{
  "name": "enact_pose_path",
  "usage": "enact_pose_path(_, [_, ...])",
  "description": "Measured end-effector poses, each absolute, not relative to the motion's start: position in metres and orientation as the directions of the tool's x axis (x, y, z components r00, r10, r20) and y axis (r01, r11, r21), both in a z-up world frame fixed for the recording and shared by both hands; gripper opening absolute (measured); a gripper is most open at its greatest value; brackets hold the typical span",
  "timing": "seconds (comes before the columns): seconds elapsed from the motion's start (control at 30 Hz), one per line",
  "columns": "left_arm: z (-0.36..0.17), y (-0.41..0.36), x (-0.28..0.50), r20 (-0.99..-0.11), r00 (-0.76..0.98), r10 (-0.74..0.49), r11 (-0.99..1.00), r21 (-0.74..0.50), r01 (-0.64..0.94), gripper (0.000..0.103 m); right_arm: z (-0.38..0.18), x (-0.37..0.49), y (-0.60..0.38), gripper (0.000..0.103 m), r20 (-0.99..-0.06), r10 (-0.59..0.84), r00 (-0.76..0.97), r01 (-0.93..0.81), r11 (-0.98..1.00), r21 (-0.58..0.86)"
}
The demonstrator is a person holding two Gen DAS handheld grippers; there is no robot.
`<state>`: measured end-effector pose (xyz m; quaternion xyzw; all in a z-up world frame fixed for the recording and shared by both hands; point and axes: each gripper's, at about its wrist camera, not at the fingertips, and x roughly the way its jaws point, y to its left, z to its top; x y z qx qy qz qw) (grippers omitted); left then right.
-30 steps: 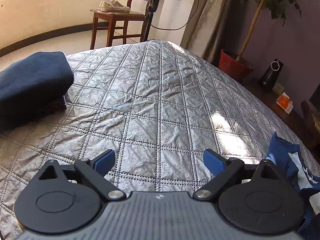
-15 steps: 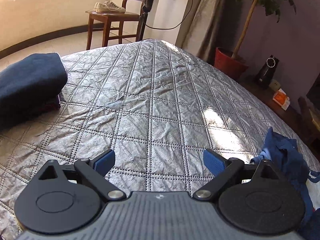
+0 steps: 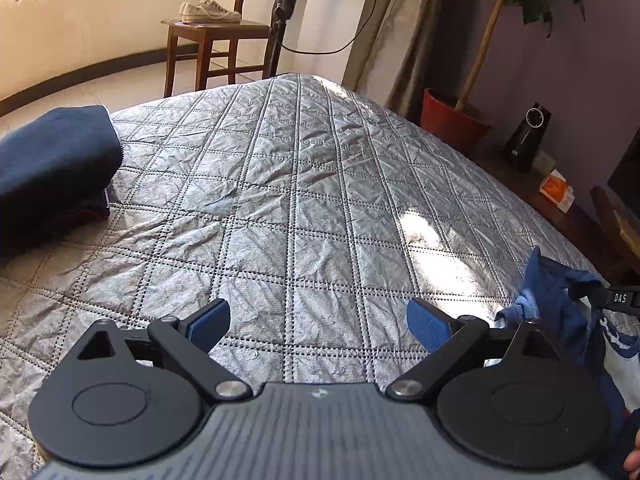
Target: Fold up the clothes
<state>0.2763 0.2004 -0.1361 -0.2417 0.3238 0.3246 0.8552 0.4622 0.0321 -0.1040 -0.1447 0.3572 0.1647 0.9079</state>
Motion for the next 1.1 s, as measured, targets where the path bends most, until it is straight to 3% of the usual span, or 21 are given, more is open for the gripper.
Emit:
enact_pose_path(0.17, [-0.136,0.199,0.277,-0.714,0.584,0.386,0.679,-0.208,-0.704,0.094,-0.062,0.415,-0.043,0.003,-0.560,0.242,0.793,-0.222,0.969,0.105])
enact_pose_path(0.37, [-0.135,0.194,0.277,-0.713,0.596,0.371,0.695,-0.212,-0.687,0.094,-0.053,0.279,-0.150,0.004,-0.446,0.198,0.873,0.020,0.898,0.439])
enact_pose_path(0.4, [-0.135,0.192,0.277,-0.712,0.598,0.368,0.700,-0.211,-0.682,0.094,-0.060,0.253,-0.162,0.006,-0.450,0.181,0.874,0.059,0.881,0.470])
enact_pose_path(0.5, [-0.135,0.186,0.278,-0.713,0.602,0.359,0.715,-0.204,-0.668,0.094,-0.094,0.208,-0.173,0.014,-0.614,0.182,0.768,0.125,0.897,0.423])
enact_pose_path(0.57, [-0.135,0.183,0.278,-0.715,0.605,0.350,0.727,-0.201,-0.657,0.094,-0.105,0.192,-0.176,0.022,-0.666,0.148,0.731,0.145,0.920,0.364])
enact_pose_path(0.63, [-0.135,0.178,0.278,-0.716,0.610,0.340,0.741,-0.196,-0.642,0.094,-0.107,0.183,-0.182,0.051,-0.680,0.103,0.726,0.173,0.929,0.326])
enact_pose_path(0.7, [-0.136,0.175,0.280,-0.718,0.612,0.332,0.754,-0.188,-0.629,0.094,-0.096,0.187,-0.192,0.063,-0.651,0.058,0.757,0.215,0.919,0.331])
enact_pose_path(0.73, [-0.136,0.173,0.281,-0.718,0.613,0.329,0.761,-0.183,-0.622,0.094,-0.092,0.193,-0.192,0.063,-0.646,0.054,0.762,0.200,0.928,0.314])
enact_pose_path(0.77, [-0.137,0.172,0.282,-0.719,0.614,0.326,0.768,-0.178,-0.616,0.094,-0.090,0.202,-0.188,0.064,-0.649,0.070,0.758,0.153,0.947,0.281])
enact_pose_path(0.83, [-0.138,0.169,0.284,-0.721,0.615,0.319,0.780,-0.168,-0.602,0.094,-0.089,0.220,-0.179,0.076,-0.670,0.096,0.736,0.052,0.979,0.198])
enact_pose_path(0.9, [-0.139,0.166,0.286,-0.723,0.616,0.313,0.793,-0.158,-0.588,0.094,-0.099,0.237,-0.171,0.072,-0.717,0.085,0.692,-0.025,0.995,0.094])
enact_pose_path(0.97, [-0.139,0.163,0.288,-0.725,0.617,0.306,0.805,-0.149,-0.574,0.094,-0.111,0.243,-0.186,0.066,-0.730,0.046,0.681,0.043,0.994,0.103])
enact_pose_path(1.03, [-0.140,0.160,0.290,-0.727,0.618,0.300,0.815,-0.141,-0.562,0.094,-0.121,0.241,-0.204,0.049,-0.760,0.051,0.648,0.126,0.977,0.173])
enact_pose_path(1.1, [-0.140,0.158,0.291,-0.728,0.619,0.294,0.818,-0.143,-0.556,0.094,-0.131,0.236,-0.202,0.043,-0.783,0.040,0.620,0.098,0.987,0.128])
